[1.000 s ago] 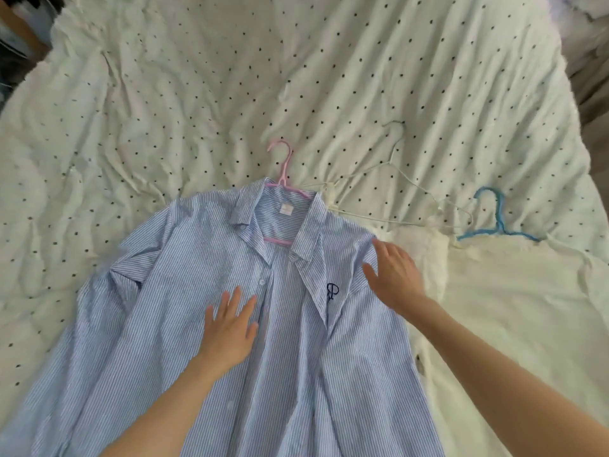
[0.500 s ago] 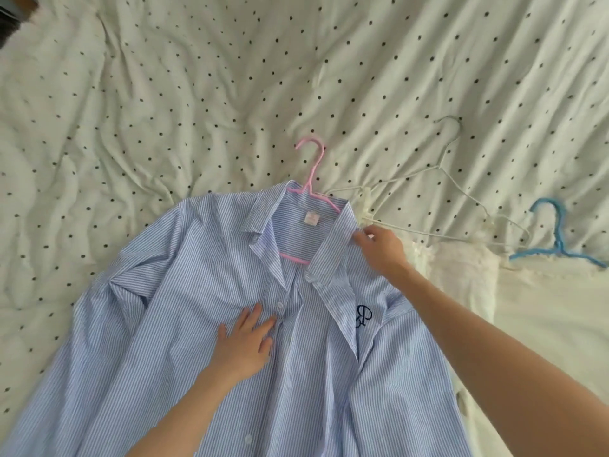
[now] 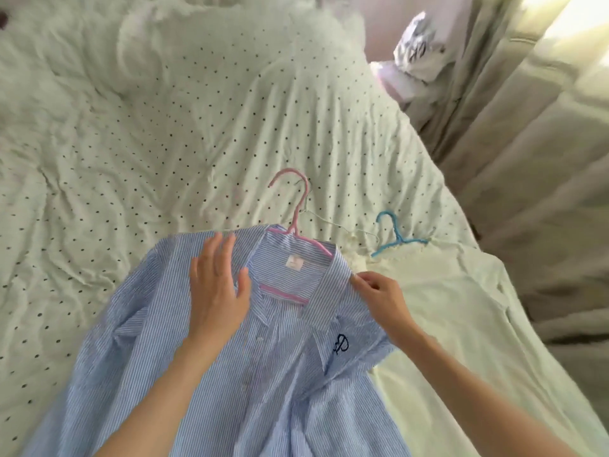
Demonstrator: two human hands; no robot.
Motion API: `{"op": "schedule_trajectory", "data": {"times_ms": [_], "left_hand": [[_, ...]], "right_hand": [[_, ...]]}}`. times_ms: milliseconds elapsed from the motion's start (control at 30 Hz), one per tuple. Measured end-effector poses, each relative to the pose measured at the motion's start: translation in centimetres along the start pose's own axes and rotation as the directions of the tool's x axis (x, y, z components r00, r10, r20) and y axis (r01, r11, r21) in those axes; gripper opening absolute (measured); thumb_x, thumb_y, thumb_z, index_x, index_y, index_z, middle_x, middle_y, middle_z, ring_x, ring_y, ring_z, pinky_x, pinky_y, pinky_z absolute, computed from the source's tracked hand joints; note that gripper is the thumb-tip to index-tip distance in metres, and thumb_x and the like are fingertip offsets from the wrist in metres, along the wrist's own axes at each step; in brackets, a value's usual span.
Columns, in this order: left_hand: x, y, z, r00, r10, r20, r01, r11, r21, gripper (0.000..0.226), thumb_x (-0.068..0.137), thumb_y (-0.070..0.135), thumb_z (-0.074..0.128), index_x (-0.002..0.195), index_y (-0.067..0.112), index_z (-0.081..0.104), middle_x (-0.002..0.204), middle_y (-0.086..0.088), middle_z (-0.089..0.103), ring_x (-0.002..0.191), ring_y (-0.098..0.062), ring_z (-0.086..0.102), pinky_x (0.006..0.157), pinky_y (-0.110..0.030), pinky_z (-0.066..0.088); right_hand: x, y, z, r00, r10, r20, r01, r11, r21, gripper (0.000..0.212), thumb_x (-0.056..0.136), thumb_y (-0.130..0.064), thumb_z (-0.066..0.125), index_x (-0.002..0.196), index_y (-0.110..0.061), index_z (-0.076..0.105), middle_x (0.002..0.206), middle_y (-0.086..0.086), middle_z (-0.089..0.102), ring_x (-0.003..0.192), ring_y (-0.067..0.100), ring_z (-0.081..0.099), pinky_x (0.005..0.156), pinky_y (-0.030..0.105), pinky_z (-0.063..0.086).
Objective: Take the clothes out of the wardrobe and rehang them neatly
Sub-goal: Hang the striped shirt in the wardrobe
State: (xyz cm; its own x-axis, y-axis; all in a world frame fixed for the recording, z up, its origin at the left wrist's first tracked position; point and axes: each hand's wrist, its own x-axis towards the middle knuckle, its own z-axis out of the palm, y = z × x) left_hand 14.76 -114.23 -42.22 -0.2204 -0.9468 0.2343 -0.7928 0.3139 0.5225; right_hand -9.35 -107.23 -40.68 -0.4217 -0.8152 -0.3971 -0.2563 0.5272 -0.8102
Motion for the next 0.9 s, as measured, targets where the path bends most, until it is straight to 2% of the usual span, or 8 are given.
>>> {"op": "schedule_trajectory", "data": {"times_ms": [100, 200, 300, 367, 467, 567, 767, 900], "left_hand": [[0.6, 6.8, -0.9, 0.986, 0.15, 0.073, -0.151, 0.988, 0.011, 0.056, 0.094, 0.04, 0.022, 0.144, 0.018, 0.021, 0.149, -0.012, 0.028, 0.14, -0.024, 0.019, 0.112, -0.052, 0.009], [-0.3, 14.8, -1.3, 0.936, 0.336, 0.108, -0.337, 0.942, -0.011, 0.051, 0.097, 0.043, 0.015, 0.141, 0.019, 0.027, 0.144, -0.011, 0.038, 0.138, -0.027, 0.026, 0.111, -0.057, 0.01], [-2.6, 24.0, -1.2, 0.845, 0.522, 0.118, -0.511, 0.852, -0.114, 0.052, 0.099, 0.045, 0.01, 0.133, 0.017, 0.039, 0.13, -0.01, 0.053, 0.133, -0.032, 0.035, 0.107, -0.059, 0.017], [-4.9, 30.8, -1.0, 0.772, 0.628, 0.098, -0.604, 0.773, -0.192, 0.052, 0.099, 0.046, 0.013, 0.125, 0.015, 0.046, 0.118, -0.009, 0.059, 0.127, -0.03, 0.041, 0.105, -0.059, 0.02], [-9.3, 41.0, -1.0, 0.644, 0.761, 0.078, -0.704, 0.629, -0.331, 0.057, 0.097, 0.052, 0.017, 0.118, 0.015, 0.055, 0.1, -0.008, 0.062, 0.1, -0.029, 0.054, 0.096, -0.054, 0.035], [-15.0, 50.5, -1.5, 0.498, 0.867, 0.028, -0.755, 0.448, -0.479, 0.049, 0.095, 0.053, 0.028, 0.109, 0.017, 0.059, 0.085, -0.004, 0.059, 0.08, -0.027, 0.057, 0.075, -0.045, 0.046], [-28.1, 64.4, -3.4, 0.381, 0.922, -0.07, -0.674, 0.225, -0.704, 0.025, 0.09, 0.03, 0.054, 0.093, 0.009, 0.066, 0.083, -0.004, 0.065, 0.073, -0.019, 0.053, 0.067, -0.029, 0.037], [-35.7, 69.9, -4.6, 0.271, 0.96, -0.069, -0.633, 0.124, -0.764, 0.02, 0.092, 0.025, 0.055, 0.091, 0.008, 0.065, 0.073, -0.003, 0.057, 0.067, -0.025, 0.054, 0.06, -0.031, 0.034]], "right_hand": [[-5.3, 0.8, -7.5, 0.988, -0.041, -0.146, 0.046, 0.998, 0.031, 0.019, 0.091, -0.023, 0.059, 0.078, -0.014, 0.07, 0.053, -0.007, 0.045, 0.045, 0.003, 0.035, 0.046, 0.021, 0.028], [-12.2, 2.5, -15.5, 0.955, -0.087, -0.284, 0.1, 0.995, 0.03, 0.021, 0.09, -0.023, 0.059, 0.076, -0.012, 0.071, 0.055, 0.003, 0.052, 0.048, 0.004, 0.038, 0.051, 0.025, 0.03], [-20.1, 5.1, -23.2, 0.887, -0.106, -0.449, 0.14, 0.989, 0.043, 0.021, 0.088, -0.02, 0.062, 0.069, -0.026, 0.068, 0.068, 0.0, 0.063, 0.059, 0.006, 0.048, 0.061, 0.027, 0.036], [-25.4, 7.2, -27.9, 0.819, -0.071, -0.57, 0.126, 0.99, 0.058, 0.013, 0.086, -0.019, 0.065, 0.075, -0.025, 0.069, 0.079, -0.003, 0.067, 0.073, 0.01, 0.058, 0.069, 0.025, 0.041], [-34.1, 10.2, -34.3, 0.699, -0.019, -0.715, 0.119, 0.989, 0.09, 0.012, 0.085, -0.02, 0.066, 0.076, -0.027, 0.069, 0.084, -0.005, 0.068, 0.081, 0.01, 0.061, 0.075, 0.023, 0.044], [-43.7, 12.8, -39.7, 0.57, 0.0, -0.822, 0.117, 0.99, 0.081, 0.005, 0.084, -0.022, 0.067, 0.085, -0.021, 0.071, 0.087, -0.004, 0.068, 0.082, 0.008, 0.061, 0.073, 0.017, 0.043], [-60.7, 16.6, -45.2, 0.297, 0.023, -0.955, 0.041, 0.998, 0.036, 0.012, 0.089, -0.033, 0.056, 0.086, -0.029, 0.067, 0.075, -0.005, 0.062, 0.068, 0.014, 0.054, 0.06, 0.013, 0.04], [-69.2, 17.8, -45.4, 0.199, 0.047, -0.979, -0.103, 0.994, 0.027, 0.03, 0.08, -0.052, 0.048, 0.106, -0.04, 0.056, 0.082, -0.004, 0.059, 0.068, 0.002, 0.052, 0.061, 0.009, 0.041]]}}
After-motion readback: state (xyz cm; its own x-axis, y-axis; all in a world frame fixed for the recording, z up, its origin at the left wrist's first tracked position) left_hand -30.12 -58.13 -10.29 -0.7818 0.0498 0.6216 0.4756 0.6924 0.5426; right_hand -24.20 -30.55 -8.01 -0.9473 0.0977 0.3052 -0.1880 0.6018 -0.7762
